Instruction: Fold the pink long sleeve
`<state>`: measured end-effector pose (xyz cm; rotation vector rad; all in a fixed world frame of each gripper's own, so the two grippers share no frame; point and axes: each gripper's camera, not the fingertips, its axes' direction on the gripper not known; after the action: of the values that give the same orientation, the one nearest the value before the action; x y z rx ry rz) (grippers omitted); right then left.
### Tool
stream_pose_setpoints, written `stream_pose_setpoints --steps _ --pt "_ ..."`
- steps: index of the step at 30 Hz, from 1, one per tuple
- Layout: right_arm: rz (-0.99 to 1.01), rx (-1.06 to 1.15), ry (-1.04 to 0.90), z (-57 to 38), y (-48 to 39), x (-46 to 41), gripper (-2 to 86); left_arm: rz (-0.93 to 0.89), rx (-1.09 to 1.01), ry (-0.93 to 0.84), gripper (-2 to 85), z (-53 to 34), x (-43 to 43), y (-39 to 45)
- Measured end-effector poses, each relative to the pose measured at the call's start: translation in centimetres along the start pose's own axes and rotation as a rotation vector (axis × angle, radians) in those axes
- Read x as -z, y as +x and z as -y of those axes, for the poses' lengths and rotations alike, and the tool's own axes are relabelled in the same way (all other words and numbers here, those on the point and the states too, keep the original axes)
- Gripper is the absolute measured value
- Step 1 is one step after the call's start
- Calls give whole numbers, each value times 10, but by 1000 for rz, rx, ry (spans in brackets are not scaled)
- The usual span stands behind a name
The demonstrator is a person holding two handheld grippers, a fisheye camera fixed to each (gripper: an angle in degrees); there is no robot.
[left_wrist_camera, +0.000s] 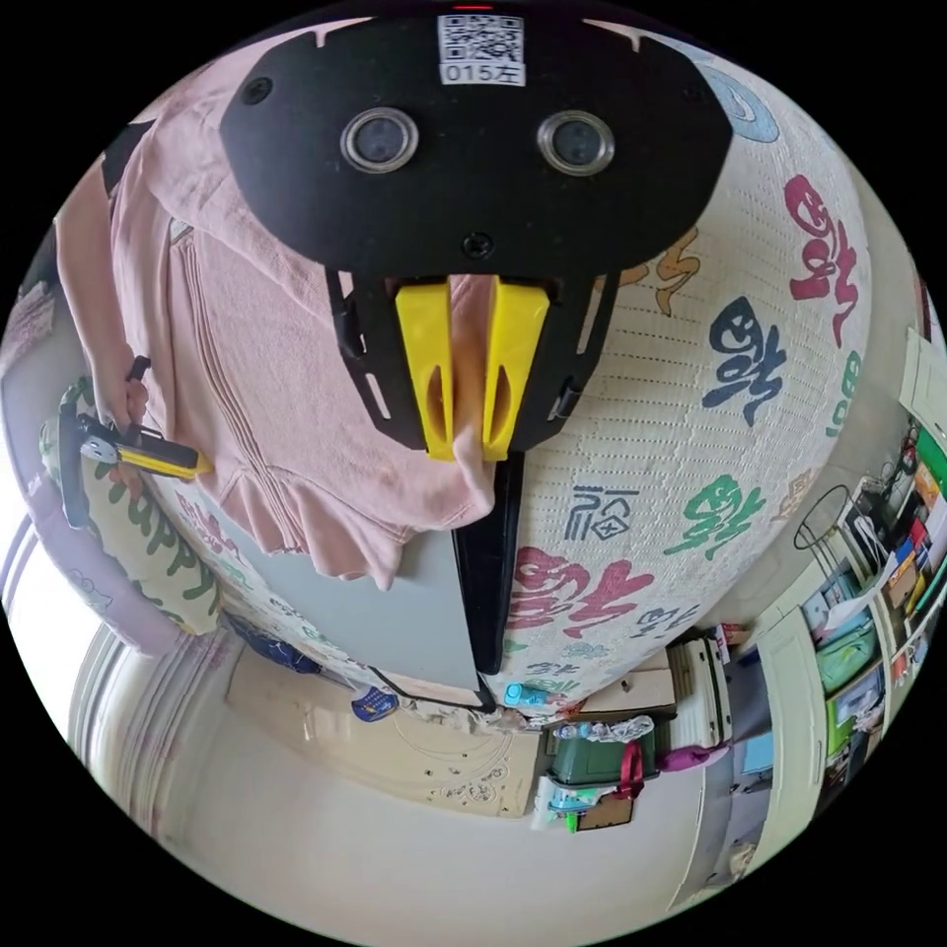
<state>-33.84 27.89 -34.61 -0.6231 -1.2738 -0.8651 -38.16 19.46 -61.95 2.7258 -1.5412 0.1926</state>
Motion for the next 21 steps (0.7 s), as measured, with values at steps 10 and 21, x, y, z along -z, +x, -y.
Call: stream_pose_setpoints --steps 10,21 --pt "-46 46 260 -50 -40 151 18 42 -206 295 14 -62 88 50" --pt "175 289 432 -370 -62 434 2 -97 -470 405 16 -343 278 54"
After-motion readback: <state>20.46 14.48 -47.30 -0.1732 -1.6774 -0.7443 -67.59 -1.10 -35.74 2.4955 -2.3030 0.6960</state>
